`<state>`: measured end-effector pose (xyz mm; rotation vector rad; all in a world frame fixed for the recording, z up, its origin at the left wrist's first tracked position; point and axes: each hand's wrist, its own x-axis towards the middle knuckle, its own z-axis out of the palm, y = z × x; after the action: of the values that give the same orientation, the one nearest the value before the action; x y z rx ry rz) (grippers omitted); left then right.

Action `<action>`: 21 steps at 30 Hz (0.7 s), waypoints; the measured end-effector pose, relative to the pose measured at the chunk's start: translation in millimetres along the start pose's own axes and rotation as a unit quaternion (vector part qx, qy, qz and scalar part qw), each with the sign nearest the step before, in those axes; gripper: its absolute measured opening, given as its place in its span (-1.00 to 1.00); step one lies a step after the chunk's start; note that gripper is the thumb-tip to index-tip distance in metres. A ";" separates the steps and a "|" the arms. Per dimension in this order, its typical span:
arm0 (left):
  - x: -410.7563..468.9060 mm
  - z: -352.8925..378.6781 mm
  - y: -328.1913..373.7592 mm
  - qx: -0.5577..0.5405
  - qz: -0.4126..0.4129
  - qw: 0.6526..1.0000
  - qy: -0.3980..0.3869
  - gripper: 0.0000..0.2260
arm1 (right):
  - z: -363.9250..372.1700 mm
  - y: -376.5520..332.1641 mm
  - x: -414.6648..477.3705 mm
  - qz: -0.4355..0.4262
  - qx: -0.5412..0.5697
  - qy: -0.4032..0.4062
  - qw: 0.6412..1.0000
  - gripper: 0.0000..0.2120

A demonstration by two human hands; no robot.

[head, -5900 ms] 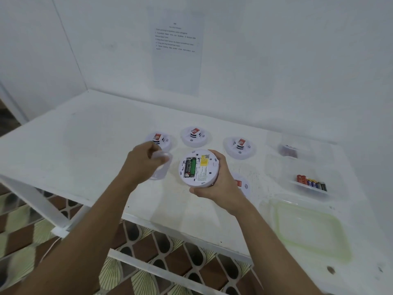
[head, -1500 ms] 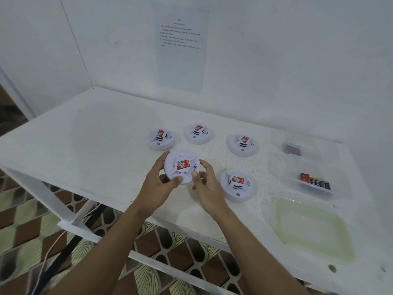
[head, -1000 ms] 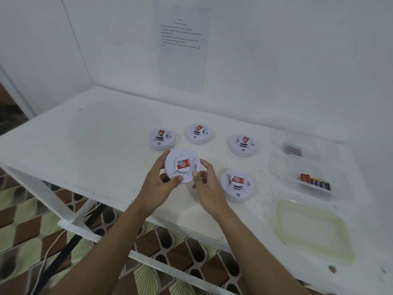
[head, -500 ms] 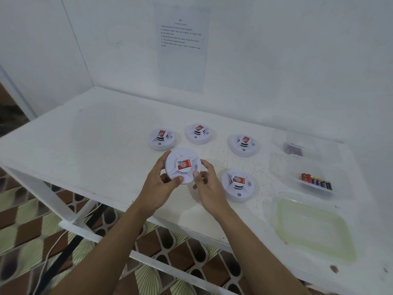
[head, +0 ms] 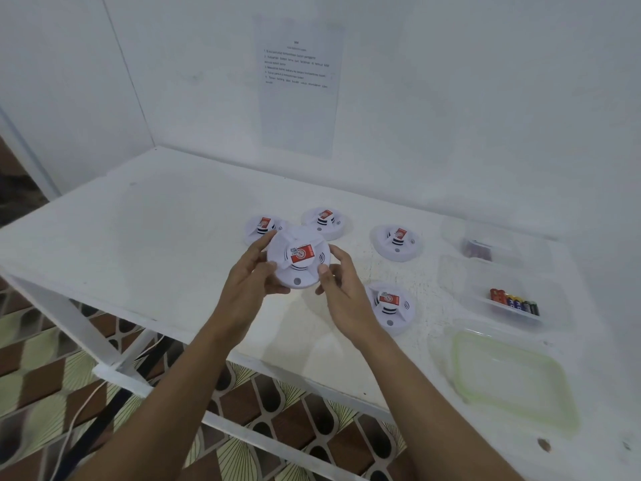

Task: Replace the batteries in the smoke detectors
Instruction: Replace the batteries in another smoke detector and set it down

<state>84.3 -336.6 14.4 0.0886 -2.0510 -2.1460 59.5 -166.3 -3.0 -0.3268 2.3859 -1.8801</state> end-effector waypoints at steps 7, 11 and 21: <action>0.2 -8.3 12.7 0.000 0.022 1.000 0.011 -0.63 | 3.7 -16.3 6.5 -0.014 -0.006 0.004 1.000 -0.64; 0.0 -15.4 20.3 -0.010 0.025 1.000 0.012 -0.63 | 9.0 -27.3 7.0 -0.021 -0.008 0.010 1.000 -0.64; -5.4 -33.3 30.4 -0.025 0.017 1.000 0.006 -0.59 | 22.2 -41.2 5.6 -0.028 -0.002 0.020 0.999 -0.68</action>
<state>97.5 -369.7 42.6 0.0587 -1.9773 -2.1697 63.2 -197.7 32.0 -0.3640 2.4307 -1.9231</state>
